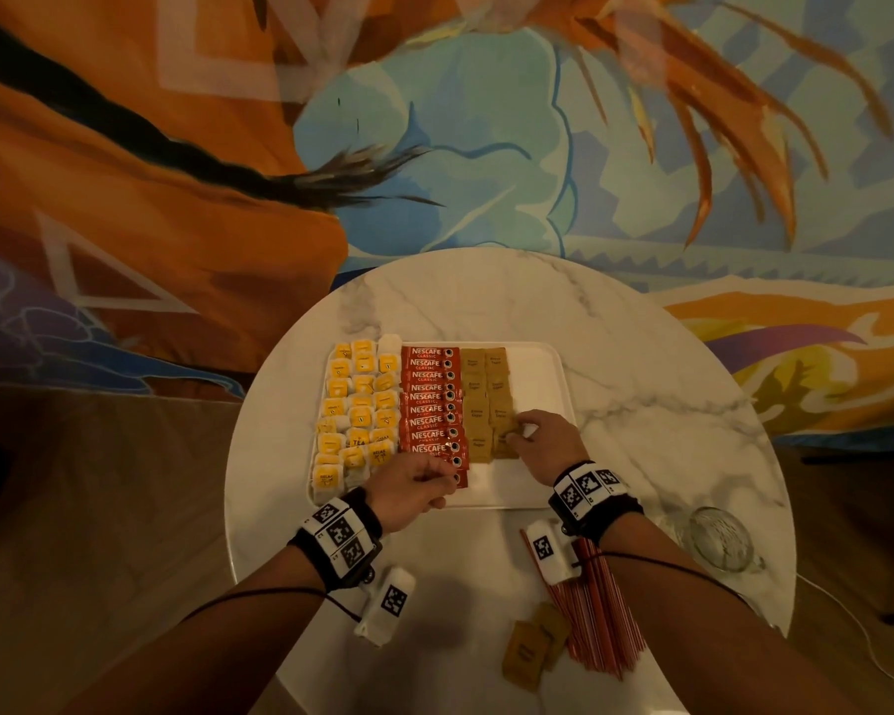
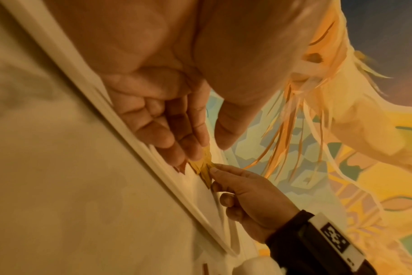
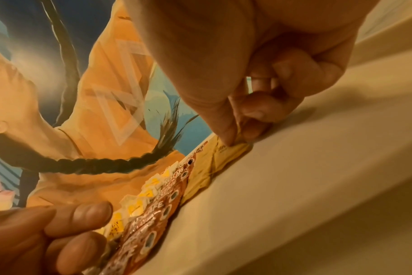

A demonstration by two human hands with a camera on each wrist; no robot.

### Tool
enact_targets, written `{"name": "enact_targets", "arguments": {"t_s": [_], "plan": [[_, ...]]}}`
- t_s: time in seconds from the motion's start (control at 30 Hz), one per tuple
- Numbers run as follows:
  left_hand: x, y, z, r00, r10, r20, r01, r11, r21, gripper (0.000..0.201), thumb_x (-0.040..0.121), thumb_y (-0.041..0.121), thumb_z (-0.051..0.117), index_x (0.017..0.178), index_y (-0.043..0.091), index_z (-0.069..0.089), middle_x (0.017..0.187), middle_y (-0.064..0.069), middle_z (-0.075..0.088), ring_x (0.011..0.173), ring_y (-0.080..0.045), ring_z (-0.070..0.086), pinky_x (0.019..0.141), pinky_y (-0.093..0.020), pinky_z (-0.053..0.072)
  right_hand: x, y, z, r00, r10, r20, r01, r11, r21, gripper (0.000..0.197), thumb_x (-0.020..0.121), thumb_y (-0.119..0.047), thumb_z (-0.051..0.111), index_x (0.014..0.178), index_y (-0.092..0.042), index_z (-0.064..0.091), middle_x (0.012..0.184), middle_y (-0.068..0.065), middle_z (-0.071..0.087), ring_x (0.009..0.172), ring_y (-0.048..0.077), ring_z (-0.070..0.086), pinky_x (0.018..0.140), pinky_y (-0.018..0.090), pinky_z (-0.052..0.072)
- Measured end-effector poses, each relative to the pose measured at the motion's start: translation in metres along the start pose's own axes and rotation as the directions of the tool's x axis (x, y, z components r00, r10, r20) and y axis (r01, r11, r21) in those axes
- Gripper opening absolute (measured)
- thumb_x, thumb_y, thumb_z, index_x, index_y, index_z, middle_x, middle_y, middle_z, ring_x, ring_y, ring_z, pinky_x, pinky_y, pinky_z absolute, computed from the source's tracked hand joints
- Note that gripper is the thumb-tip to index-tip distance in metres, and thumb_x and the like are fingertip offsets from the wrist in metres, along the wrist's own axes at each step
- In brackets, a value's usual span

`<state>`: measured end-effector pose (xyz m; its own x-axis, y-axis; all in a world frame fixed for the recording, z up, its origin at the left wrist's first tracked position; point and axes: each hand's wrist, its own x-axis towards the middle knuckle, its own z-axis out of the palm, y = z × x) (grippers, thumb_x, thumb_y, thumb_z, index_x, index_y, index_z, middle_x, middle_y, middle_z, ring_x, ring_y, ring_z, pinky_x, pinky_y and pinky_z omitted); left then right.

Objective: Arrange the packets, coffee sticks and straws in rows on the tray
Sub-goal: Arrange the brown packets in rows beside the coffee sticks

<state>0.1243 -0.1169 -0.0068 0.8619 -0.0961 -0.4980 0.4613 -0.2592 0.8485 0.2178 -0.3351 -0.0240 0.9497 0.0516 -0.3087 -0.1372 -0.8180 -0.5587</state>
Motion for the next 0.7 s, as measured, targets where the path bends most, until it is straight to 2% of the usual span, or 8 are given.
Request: {"name": "enact_targets", "arguments": {"t_s": [0.1, 0.17, 0.27, 0.3, 0.37, 0.5, 0.57, 0.7], "plan": [[-0.002, 0.001, 0.001, 1.000, 0.016, -0.004, -0.016, 1.000, 0.021, 0.007, 0.093, 0.015, 0.067, 0.099, 0.016, 0.070, 0.099, -0.008, 0.072, 0.079, -0.015, 0.068, 0.073, -0.027, 0.054, -0.005, -0.003, -0.004, 1.000, 0.030, 0.004, -0.030, 0.999, 0.020, 0.036, 0.093, -0.037, 0.063, 0.125, -0.021, 0.061, 0.115, -0.001, 0.065, 0.097, 0.015, 0.059, 0.082, 0.026, 0.044], [-0.004, 0.002, 0.001, 0.999, 0.039, -0.001, -0.039, 0.997, 0.066, 0.009, 0.093, 0.015, 0.066, 0.101, 0.015, 0.070, 0.098, -0.006, 0.072, 0.078, -0.014, 0.069, 0.070, -0.024, 0.054, -0.012, -0.005, -0.008, 1.000, 0.024, 0.015, -0.024, 0.999, 0.047, 0.030, 0.093, -0.037, 0.062, 0.119, -0.021, 0.061, 0.105, -0.001, 0.067, 0.092, 0.016, 0.061, 0.077, 0.026, 0.045], [-0.008, 0.003, 0.006, 0.996, 0.086, 0.026, -0.088, 0.989, 0.121, 0.013, 0.094, 0.016, 0.066, 0.106, 0.013, 0.068, 0.097, -0.007, 0.072, 0.076, -0.011, 0.067, 0.062, -0.015, 0.049, -0.027, -0.007, -0.016, 0.996, -0.070, 0.051, 0.066, 0.995, 0.077, 0.023, 0.091, -0.037, 0.066, 0.109, -0.024, 0.064, 0.081, -0.010, 0.064, 0.077, 0.008, 0.061, 0.065, 0.021, 0.041], [-0.010, 0.003, 0.008, 0.994, 0.101, 0.036, -0.105, 0.984, 0.145, 0.015, 0.093, 0.017, 0.066, 0.108, 0.012, 0.068, 0.097, -0.007, 0.072, 0.075, -0.011, 0.067, 0.061, -0.013, 0.048, -0.034, -0.008, -0.020, 0.993, -0.101, 0.061, 0.097, 0.993, 0.069, 0.023, 0.090, -0.039, 0.066, 0.109, -0.025, 0.065, 0.079, -0.012, 0.062, 0.074, 0.005, 0.059, 0.062, 0.018, 0.039], [-0.014, 0.003, 0.014, 0.989, 0.132, 0.066, -0.143, 0.968, 0.208, 0.020, 0.092, 0.021, 0.069, 0.110, 0.014, 0.066, 0.096, -0.004, 0.072, 0.076, -0.011, 0.068, 0.063, -0.015, 0.050, -0.048, -0.006, -0.028, 0.983, -0.166, 0.074, 0.163, 0.986, 0.046, 0.025, 0.089, -0.042, 0.067, 0.109, -0.027, 0.066, 0.085, -0.012, 0.065, 0.077, 0.003, 0.059, 0.062, 0.016, 0.038], [-0.021, -0.002, 0.031, 0.971, 0.113, 0.211, -0.181, 0.924, 0.336, 0.033, 0.085, 0.036, 0.074, 0.113, 0.020, 0.066, 0.094, 0.004, 0.070, 0.088, -0.012, 0.069, 0.083, -0.031, 0.058, -0.081, 0.003, -0.042, 0.947, -0.275, 0.168, 0.280, 0.960, -0.007, 0.023, 0.088, -0.046, 0.068, 0.106, -0.032, 0.069, 0.088, -0.011, 0.068, 0.081, 0.003, 0.062, 0.072, 0.020, 0.046], [-0.026, -0.004, 0.041, 0.958, 0.083, 0.276, -0.188, 0.906, 0.380, 0.042, 0.076, 0.047, 0.075, 0.110, 0.024, 0.066, 0.090, 0.008, 0.071, 0.085, -0.010, 0.069, 0.085, -0.035, 0.058, -0.096, 0.010, -0.047, 0.928, -0.292, 0.231, 0.312, 0.949, -0.054, 0.023, 0.087, -0.044, 0.069, 0.106, -0.032, 0.070, 0.088, -0.011, 0.068, 0.082, 0.003, 0.063, 0.077, 0.023, 0.050], [-0.038, -0.004, 0.063, 0.924, 0.011, 0.383, -0.222, 0.829, 0.512, 0.042, 0.079, 0.044, 0.078, 0.113, 0.024, 0.066, 0.086, 0.012, 0.069, 0.078, -0.004, 0.065, 0.082, -0.030, 0.057, -0.119, 0.025, -0.048, 0.872, -0.316, 0.373, 0.405, 0.895, -0.188, 0.022, 0.086, -0.039, 0.067, 0.106, -0.032, 0.073, 0.097, -0.012, 0.071, 0.086, 0.005, 0.063, 0.078, 0.024, 0.051]]}}
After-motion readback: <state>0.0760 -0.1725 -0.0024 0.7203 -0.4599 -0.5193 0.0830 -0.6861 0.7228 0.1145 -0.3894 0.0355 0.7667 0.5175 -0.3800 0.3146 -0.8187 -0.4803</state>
